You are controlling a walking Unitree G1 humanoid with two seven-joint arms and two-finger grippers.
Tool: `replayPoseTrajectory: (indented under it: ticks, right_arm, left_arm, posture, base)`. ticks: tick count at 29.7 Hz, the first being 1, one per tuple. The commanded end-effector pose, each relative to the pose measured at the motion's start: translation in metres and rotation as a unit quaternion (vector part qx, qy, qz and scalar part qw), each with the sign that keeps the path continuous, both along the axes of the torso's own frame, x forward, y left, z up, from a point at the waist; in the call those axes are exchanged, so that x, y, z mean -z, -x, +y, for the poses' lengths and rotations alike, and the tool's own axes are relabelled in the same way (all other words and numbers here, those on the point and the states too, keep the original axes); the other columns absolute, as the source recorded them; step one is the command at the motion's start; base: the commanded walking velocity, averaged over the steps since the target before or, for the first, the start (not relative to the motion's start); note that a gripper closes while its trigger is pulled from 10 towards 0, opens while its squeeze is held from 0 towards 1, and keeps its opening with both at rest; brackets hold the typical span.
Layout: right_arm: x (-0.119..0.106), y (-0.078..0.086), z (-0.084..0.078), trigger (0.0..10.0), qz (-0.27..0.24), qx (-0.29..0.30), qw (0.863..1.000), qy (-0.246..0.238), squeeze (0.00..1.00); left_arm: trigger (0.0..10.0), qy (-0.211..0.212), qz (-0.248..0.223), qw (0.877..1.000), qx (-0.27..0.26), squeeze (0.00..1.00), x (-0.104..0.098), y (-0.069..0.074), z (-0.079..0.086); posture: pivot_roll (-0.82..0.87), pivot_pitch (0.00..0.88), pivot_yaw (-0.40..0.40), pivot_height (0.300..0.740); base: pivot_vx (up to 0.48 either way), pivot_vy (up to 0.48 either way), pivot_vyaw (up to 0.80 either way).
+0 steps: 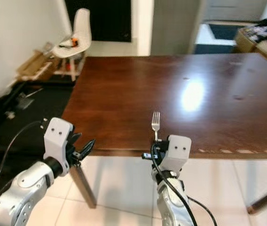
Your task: Setting the table
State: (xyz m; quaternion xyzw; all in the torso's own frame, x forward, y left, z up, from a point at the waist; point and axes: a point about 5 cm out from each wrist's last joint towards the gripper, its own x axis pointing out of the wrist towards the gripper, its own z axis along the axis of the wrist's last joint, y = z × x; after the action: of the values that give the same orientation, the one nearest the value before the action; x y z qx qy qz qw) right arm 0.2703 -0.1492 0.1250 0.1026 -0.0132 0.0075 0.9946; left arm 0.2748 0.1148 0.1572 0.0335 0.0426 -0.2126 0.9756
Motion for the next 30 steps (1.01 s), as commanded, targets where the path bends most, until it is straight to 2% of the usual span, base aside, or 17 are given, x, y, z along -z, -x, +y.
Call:
replayPoseTrajectory:
  ticks: [1, 4, 6, 9, 18, 23, 30]
  right_arm:
    - [0.004, 0.001, 0.005, 10.0, 0.010, -0.015, 1.000, -0.004, 0.00]
    - [0.006, 0.001, 0.007, 10.0, 0.013, -0.024, 1.000, -0.001, 0.00]
    - [0.010, 0.004, 0.012, 10.0, 0.021, -0.044, 0.999, 0.001, 0.00]
    - [0.011, 0.005, 0.014, 10.0, 0.023, -0.052, 0.998, 0.002, 0.00]
    - [0.011, 0.011, 0.035, 10.0, 0.014, -0.137, 0.990, 0.011, 0.00]
    - [0.008, 0.011, 0.040, 10.0, 0.007, -0.155, 0.988, 0.010, 0.00]
    - [-0.002, 0.014, 0.055, 10.0, -0.017, -0.209, 0.978, 0.005, 0.00]
  left_arm:
    - [10.0, -0.009, 0.013, 1.000, -0.008, 0.00, 0.008, 0.000, 0.004]
    - [10.0, -0.012, 0.017, 1.000, -0.011, 0.00, 0.011, 0.000, 0.006]
    - [10.0, -0.026, 0.032, 0.999, -0.021, 0.00, 0.022, 0.002, 0.011]
    - [10.0, -0.035, 0.039, 0.998, -0.028, 0.00, 0.028, 0.003, 0.014]
    - [10.0, -0.077, 0.090, 0.989, -0.091, 0.00, 0.063, 0.011, 0.038]
    - [10.0, -0.080, 0.091, 0.988, -0.095, 0.00, 0.066, 0.012, 0.039]
    - [10.0, -0.078, 0.089, 0.988, -0.097, 0.00, 0.066, 0.011, 0.039]
  posture:
    - [-0.08, 0.000, 0.127, 0.740]
    - [-0.08, 0.000, 0.127, 0.740]
    - [-0.08, 0.000, 0.126, 0.740]
    - [-0.08, 0.000, 0.127, 0.740]
    - [-0.07, 0.000, 0.129, 0.740]
    - [-0.07, 0.000, 0.125, 0.740]
    - [-0.06, 0.000, 0.123, 0.740]
  base:
    - [0.000, 0.000, 0.77]
    - [0.000, 0.000, 0.77]
    - [0.000, 0.000, 0.77]
    - [0.000, 0.000, 0.77]
    - [0.000, 0.000, 0.77]
    - [0.000, 0.000, 0.77]
    - [0.000, 0.000, 0.77]
